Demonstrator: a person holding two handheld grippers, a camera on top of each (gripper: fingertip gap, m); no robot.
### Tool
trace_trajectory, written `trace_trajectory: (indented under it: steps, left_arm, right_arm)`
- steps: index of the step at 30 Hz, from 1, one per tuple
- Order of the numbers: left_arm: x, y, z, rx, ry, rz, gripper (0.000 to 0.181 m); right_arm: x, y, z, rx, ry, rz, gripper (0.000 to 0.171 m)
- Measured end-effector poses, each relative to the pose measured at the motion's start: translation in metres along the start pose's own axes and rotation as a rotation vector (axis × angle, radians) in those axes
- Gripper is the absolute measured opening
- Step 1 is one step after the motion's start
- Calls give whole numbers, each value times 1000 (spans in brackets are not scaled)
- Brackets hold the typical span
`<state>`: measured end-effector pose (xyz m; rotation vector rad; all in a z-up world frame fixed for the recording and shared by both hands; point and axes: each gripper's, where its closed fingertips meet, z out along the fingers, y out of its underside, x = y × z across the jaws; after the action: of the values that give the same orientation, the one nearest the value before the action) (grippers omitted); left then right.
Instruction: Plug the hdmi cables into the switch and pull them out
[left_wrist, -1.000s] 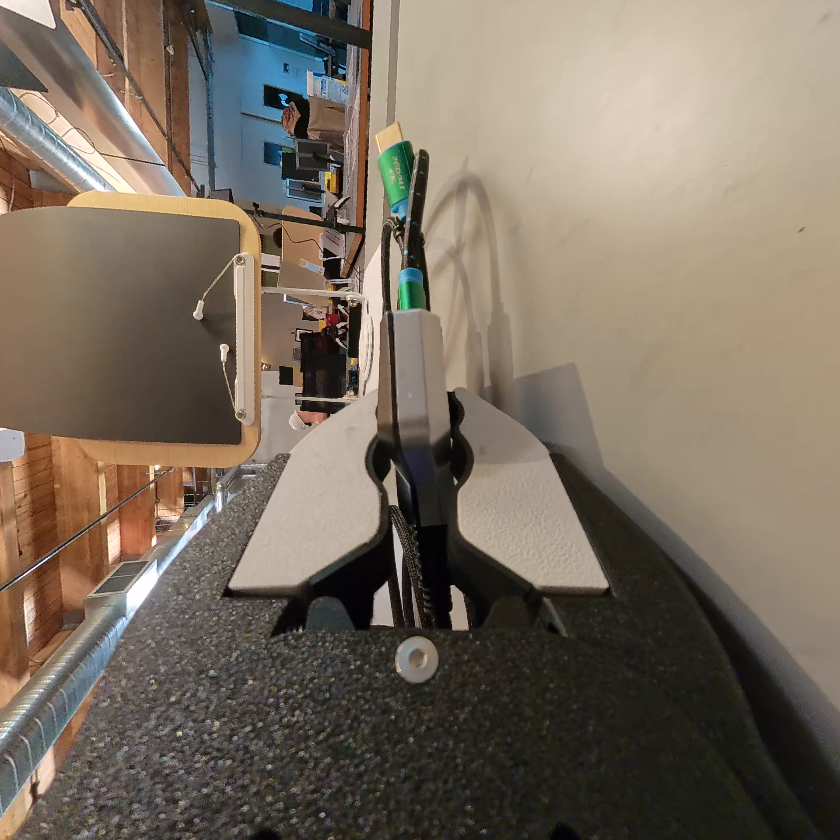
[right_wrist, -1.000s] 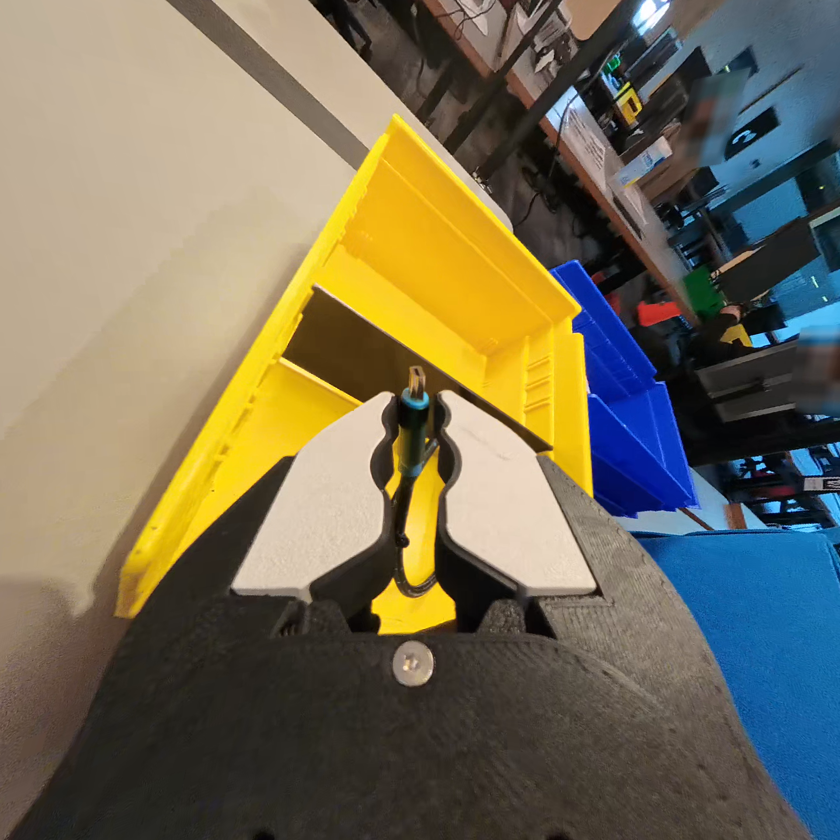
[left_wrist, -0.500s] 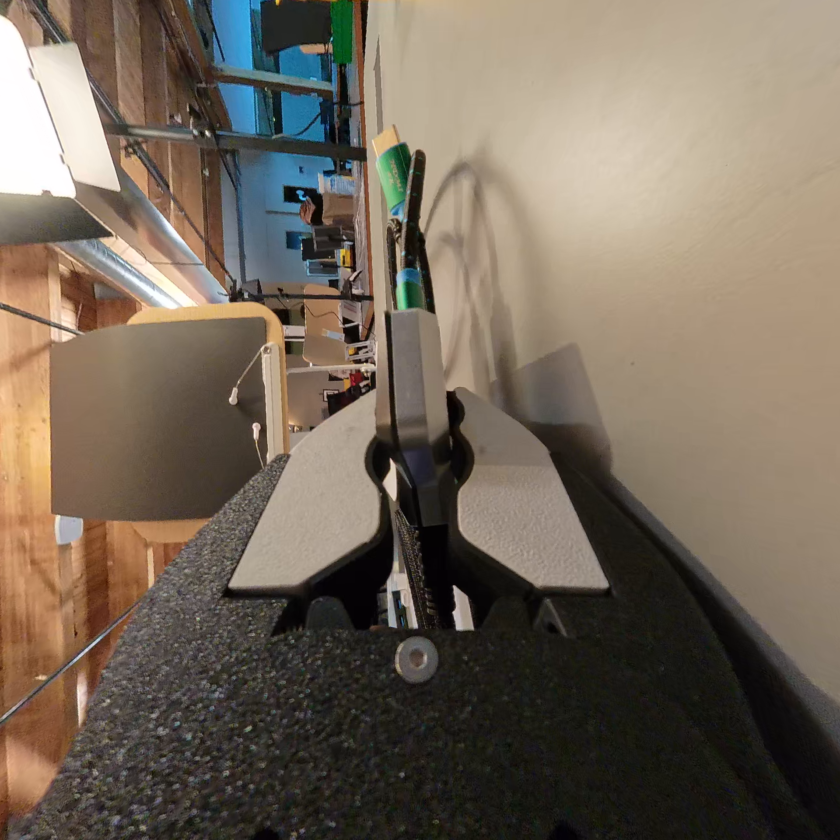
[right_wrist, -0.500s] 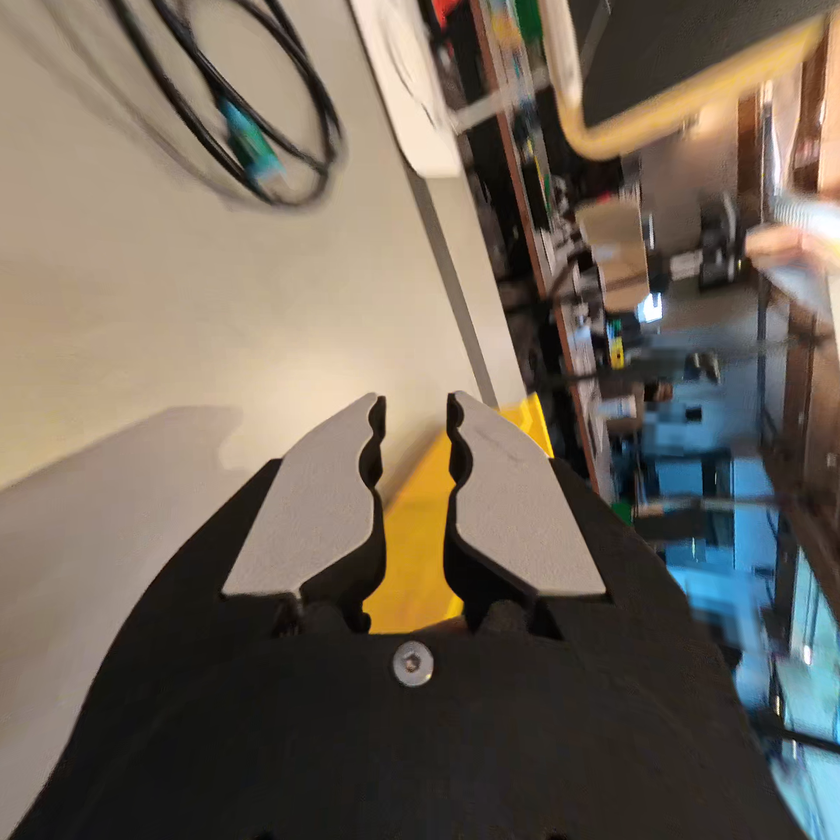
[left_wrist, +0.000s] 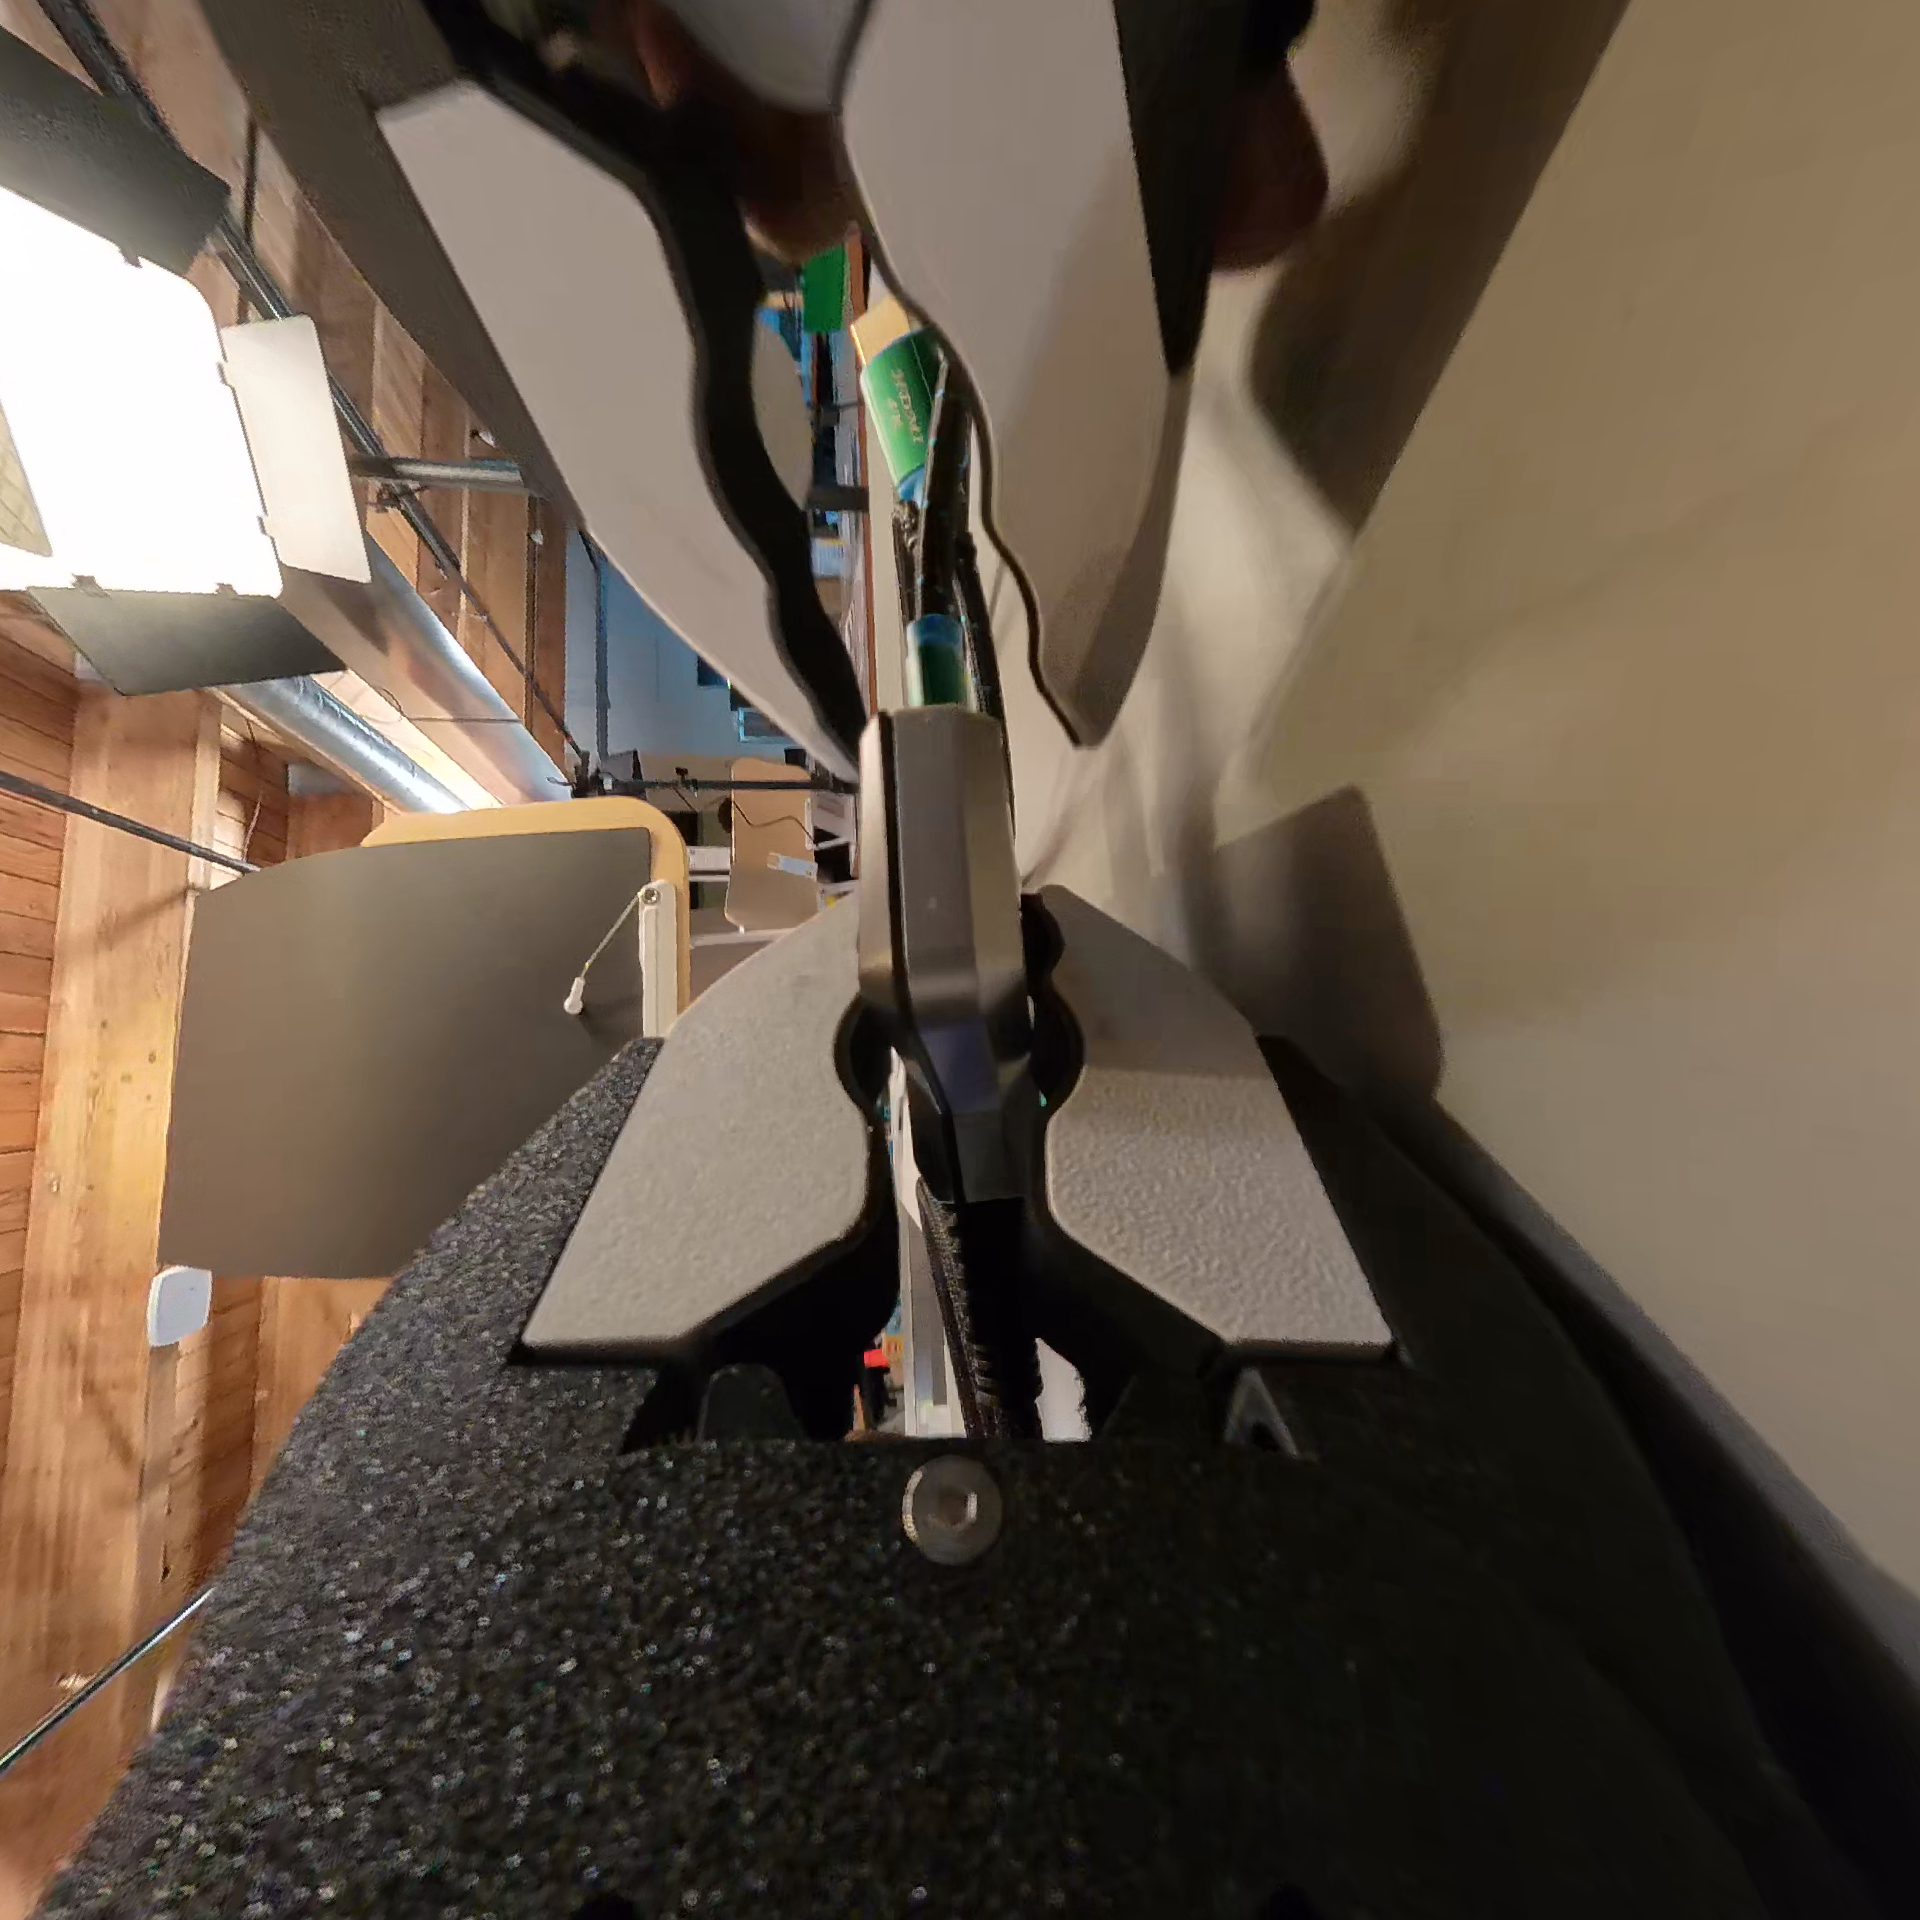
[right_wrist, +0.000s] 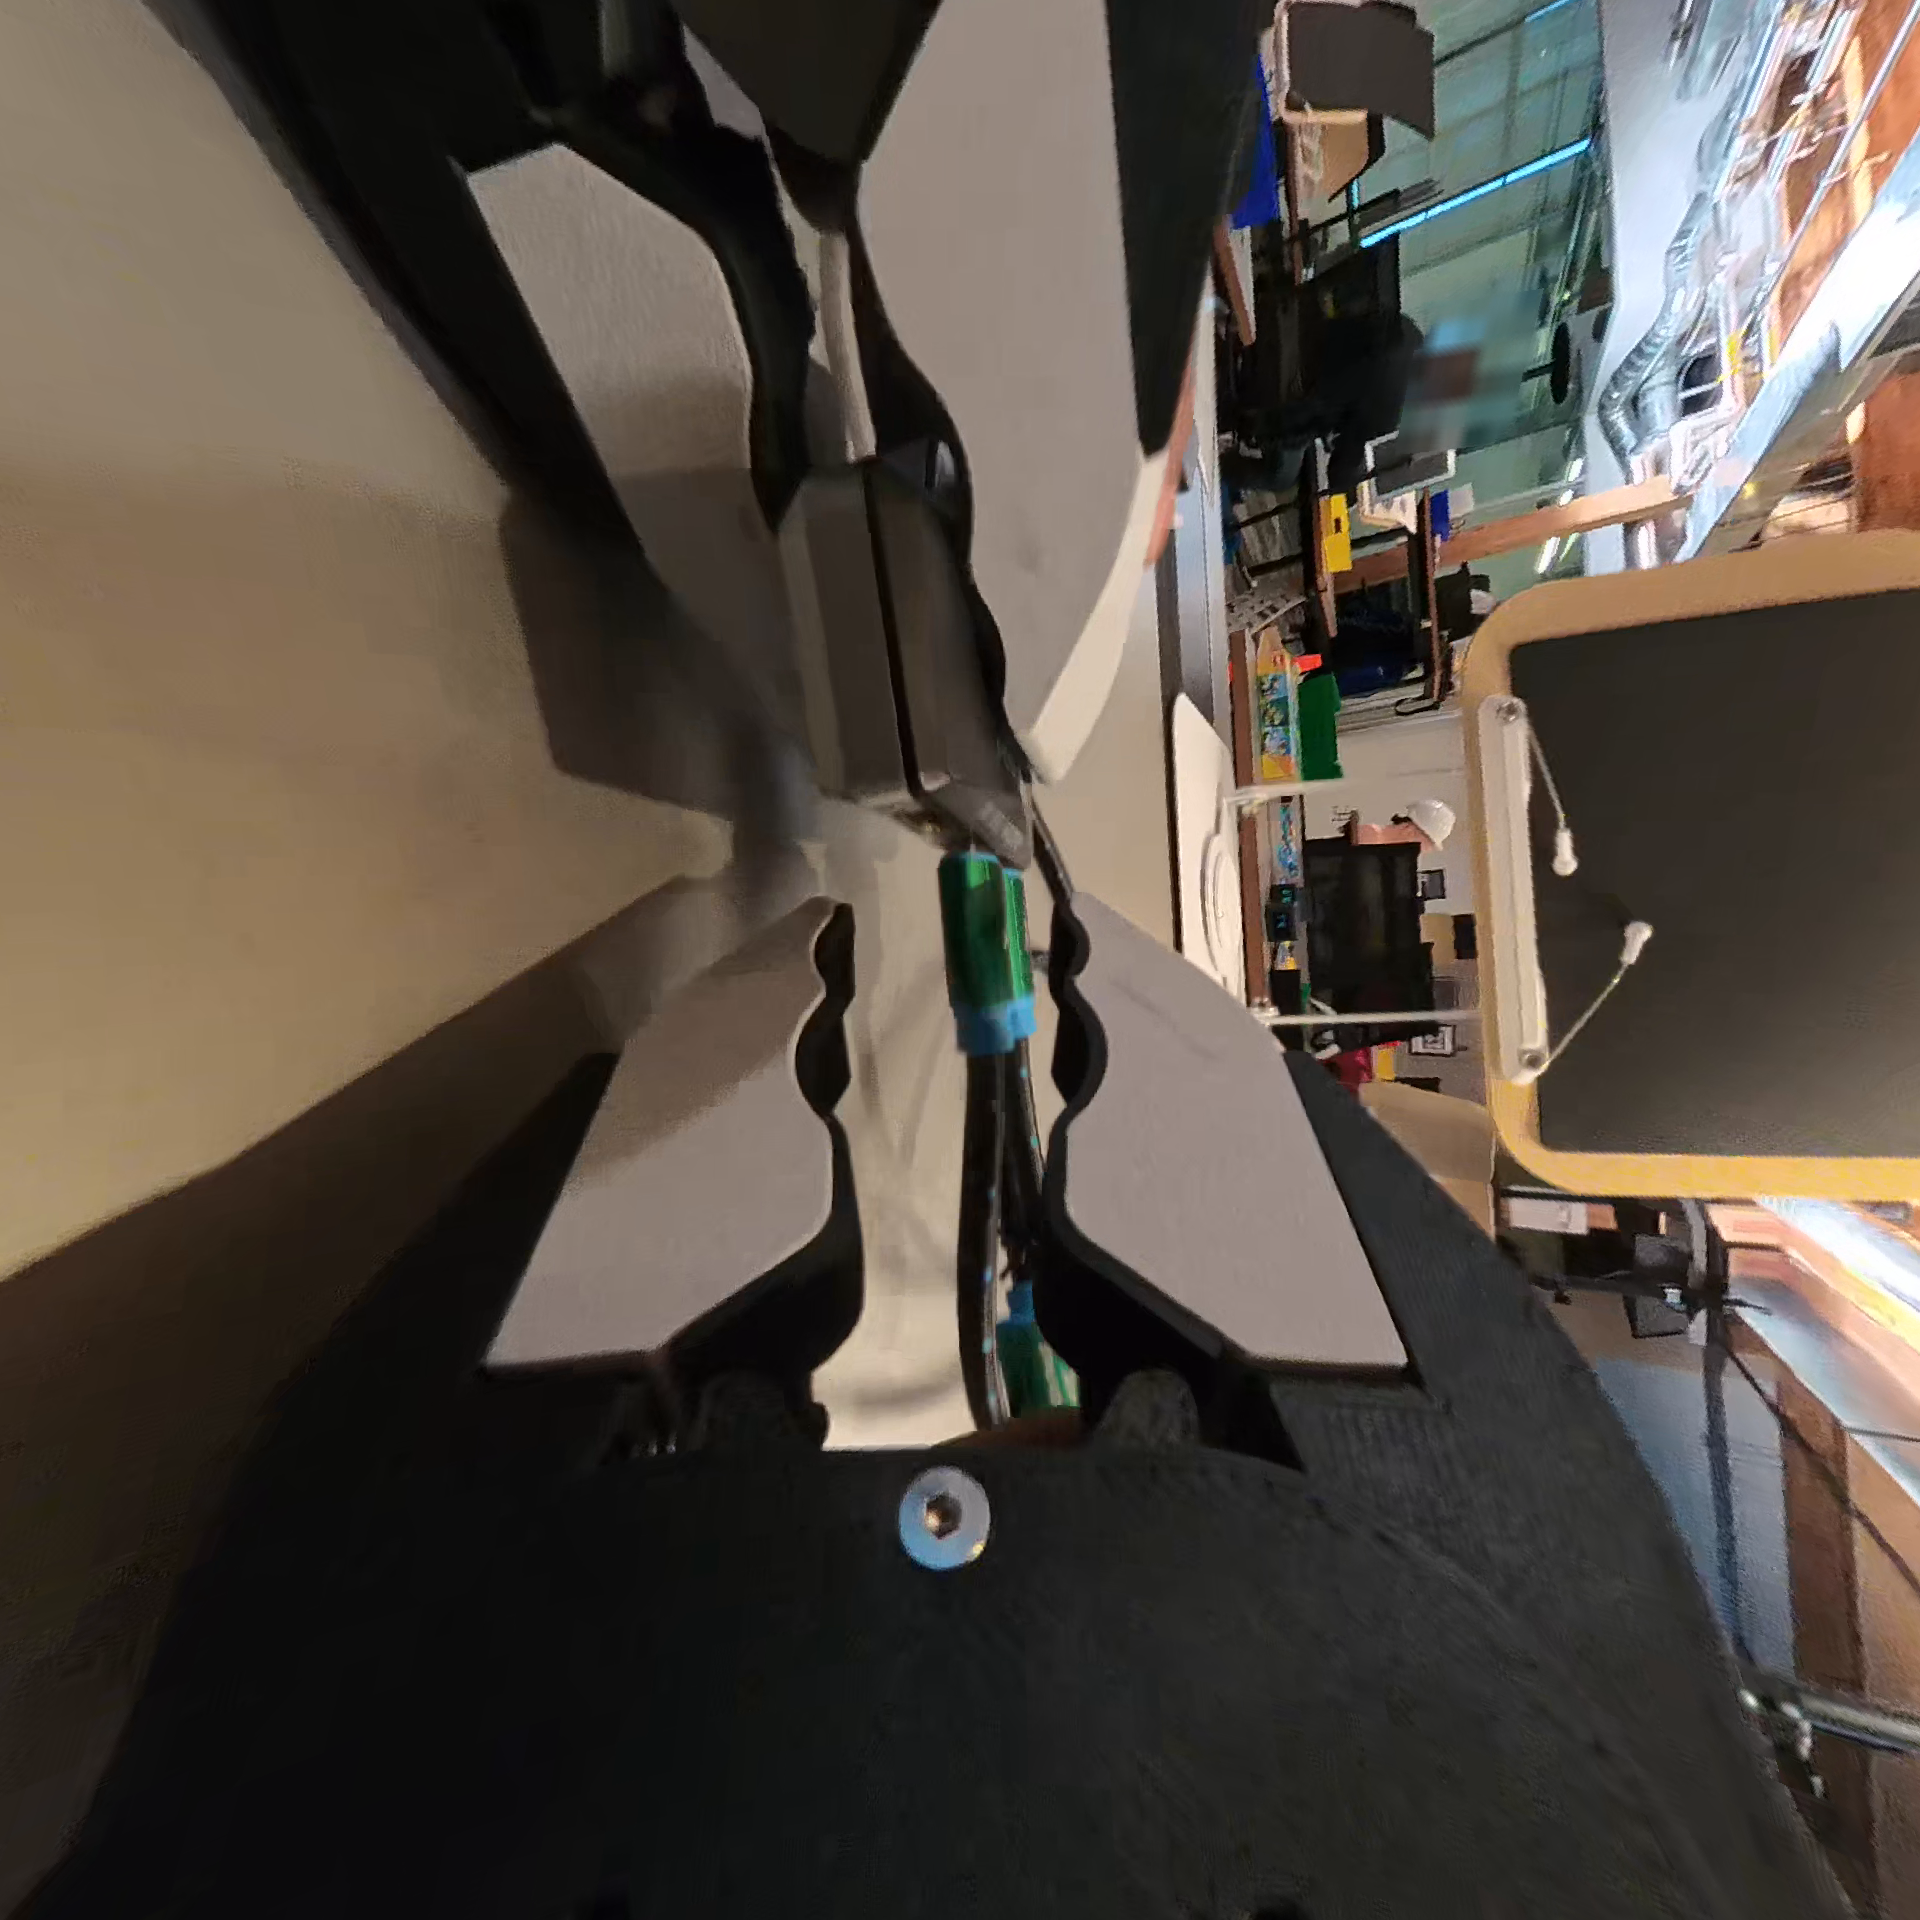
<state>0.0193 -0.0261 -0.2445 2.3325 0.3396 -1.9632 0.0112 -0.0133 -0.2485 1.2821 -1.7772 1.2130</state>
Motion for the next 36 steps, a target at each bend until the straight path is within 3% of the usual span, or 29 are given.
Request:
trace_trajectory:
  steps: [5, 12, 16, 23, 32, 36]
  left_arm:
    - [3, -4, 1, 41, 9, 16, 23]
    - [9, -8, -2, 107, 47, 1, 24]
    - [5, 38, -11, -30, 22, -36, 23]
    - [2, 40, -16, -17, 3, -45, 23]
    - [-58, 19, -53, 231, -144, -375, 23]
    - [-61, 20, -59, 293, -106, -473, 23]
  right_arm:
    - [-2, -2, 8, 31, 37, -22, 12]
    - [-9, -4, 1, 166, 19, -31, 12]
    - [6, 44, -10, 101, 73, -16, 12]
    - [5, 56, -38, 103, 91, -8, 12]
    - [22, 90, -61, -22, 152, 130, 12]
    - [42, 116, -64, -119, 220, 214, 12]
